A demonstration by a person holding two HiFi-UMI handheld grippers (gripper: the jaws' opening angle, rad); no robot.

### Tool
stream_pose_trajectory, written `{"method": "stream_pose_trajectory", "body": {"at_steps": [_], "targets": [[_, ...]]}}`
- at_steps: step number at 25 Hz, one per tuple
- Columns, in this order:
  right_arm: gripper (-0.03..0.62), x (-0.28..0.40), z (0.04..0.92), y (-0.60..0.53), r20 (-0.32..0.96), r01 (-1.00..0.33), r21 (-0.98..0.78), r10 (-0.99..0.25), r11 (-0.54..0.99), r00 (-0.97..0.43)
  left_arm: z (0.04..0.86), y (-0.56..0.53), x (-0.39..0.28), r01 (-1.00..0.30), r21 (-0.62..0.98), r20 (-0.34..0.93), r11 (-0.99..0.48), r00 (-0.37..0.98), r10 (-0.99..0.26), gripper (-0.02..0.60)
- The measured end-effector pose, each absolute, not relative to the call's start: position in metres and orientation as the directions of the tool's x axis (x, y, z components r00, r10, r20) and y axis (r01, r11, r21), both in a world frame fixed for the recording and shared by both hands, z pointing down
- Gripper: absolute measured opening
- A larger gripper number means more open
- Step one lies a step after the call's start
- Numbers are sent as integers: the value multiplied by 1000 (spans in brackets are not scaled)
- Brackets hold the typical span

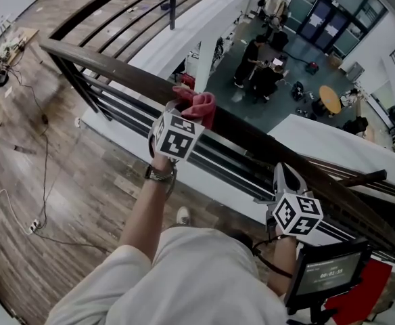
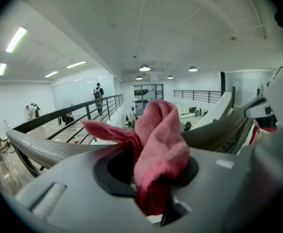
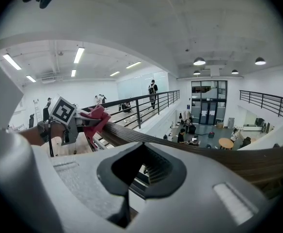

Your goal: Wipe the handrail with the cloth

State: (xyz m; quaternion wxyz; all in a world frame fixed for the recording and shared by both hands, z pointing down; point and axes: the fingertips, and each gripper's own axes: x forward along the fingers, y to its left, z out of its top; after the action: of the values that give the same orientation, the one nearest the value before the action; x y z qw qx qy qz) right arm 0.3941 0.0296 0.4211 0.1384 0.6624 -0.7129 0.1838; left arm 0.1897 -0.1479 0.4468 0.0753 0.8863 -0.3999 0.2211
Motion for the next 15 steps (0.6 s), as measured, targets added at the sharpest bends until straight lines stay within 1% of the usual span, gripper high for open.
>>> {"method": "stream_pose_trajectory", "body": {"at_steps": [5,10,15], "targets": [[3,388,421,23,451,-996,-70,-888,63,-88,447,-148,178,-759,-24,426,-650,581,-694,137],[3,382,423,16,456,-995,-73,-885,70,-95,441,-146,174,-747,-62,375,-662,597,-709,137],[3,383,421,12,458,-995,-75,-884,69,-96,441,-142,172,-750,-65,351,-658,601,-719,137]]}}
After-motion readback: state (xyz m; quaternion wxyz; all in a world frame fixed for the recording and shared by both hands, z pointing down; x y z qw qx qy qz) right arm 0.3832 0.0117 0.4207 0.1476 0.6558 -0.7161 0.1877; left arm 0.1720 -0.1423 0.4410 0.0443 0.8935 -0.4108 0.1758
